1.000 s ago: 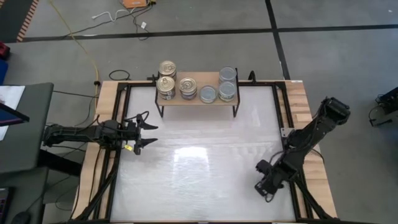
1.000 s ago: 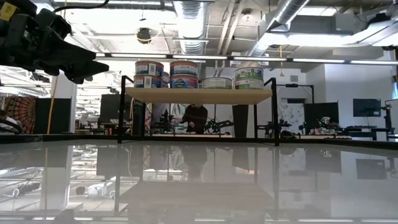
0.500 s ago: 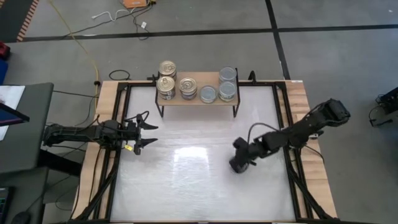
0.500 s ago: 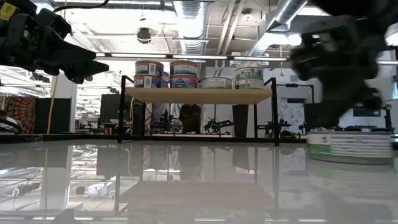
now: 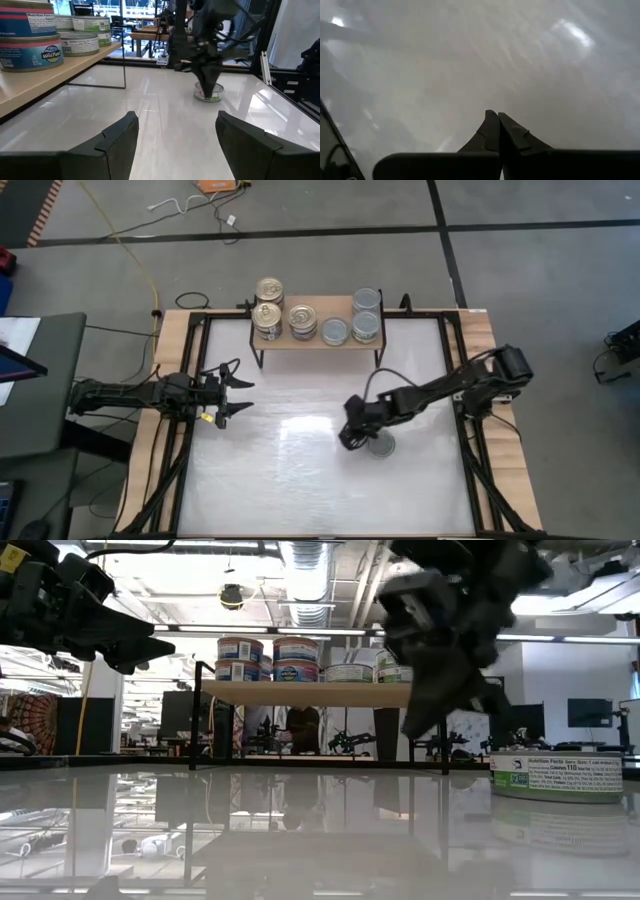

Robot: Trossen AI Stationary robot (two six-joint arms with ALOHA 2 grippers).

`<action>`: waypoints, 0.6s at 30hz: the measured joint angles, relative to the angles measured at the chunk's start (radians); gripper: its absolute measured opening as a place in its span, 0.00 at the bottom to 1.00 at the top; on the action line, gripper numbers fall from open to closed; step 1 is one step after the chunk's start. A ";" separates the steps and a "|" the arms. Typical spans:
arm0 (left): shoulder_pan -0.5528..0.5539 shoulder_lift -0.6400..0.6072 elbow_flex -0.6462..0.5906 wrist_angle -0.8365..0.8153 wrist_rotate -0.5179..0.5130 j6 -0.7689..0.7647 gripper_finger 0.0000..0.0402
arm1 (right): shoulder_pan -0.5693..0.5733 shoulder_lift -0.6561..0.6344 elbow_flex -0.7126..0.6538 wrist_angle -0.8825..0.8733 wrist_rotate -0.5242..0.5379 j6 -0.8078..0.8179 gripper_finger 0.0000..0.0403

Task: Stack canned seafood by type on shelf
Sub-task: Stack the green white tuna can on top of the other green white tuna can on the shelf

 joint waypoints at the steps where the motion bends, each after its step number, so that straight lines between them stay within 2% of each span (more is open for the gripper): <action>1: 0.000 0.000 0.000 0.000 0.000 0.000 0.63 | 0.005 0.018 0.042 -0.046 0.002 -0.010 0.04; 4: 0.000 0.000 0.000 0.000 0.000 0.000 0.63 | 0.018 0.037 0.166 -0.248 0.042 -0.013 0.04; 7: 0.000 0.000 0.000 0.000 0.000 0.000 0.63 | 0.039 0.007 0.232 -0.423 0.069 0.009 0.04; 11: 0.000 0.000 0.000 0.000 0.000 0.000 0.63 | 0.095 -0.057 0.242 -0.559 0.086 0.146 0.04; 14: 0.000 0.000 0.000 0.000 0.000 0.000 0.63 | 0.151 -0.059 0.238 -0.667 0.111 0.291 0.04; 18: 0.000 0.000 0.000 0.000 0.000 0.000 0.63 | 0.202 -0.040 0.180 -0.637 0.116 0.443 0.04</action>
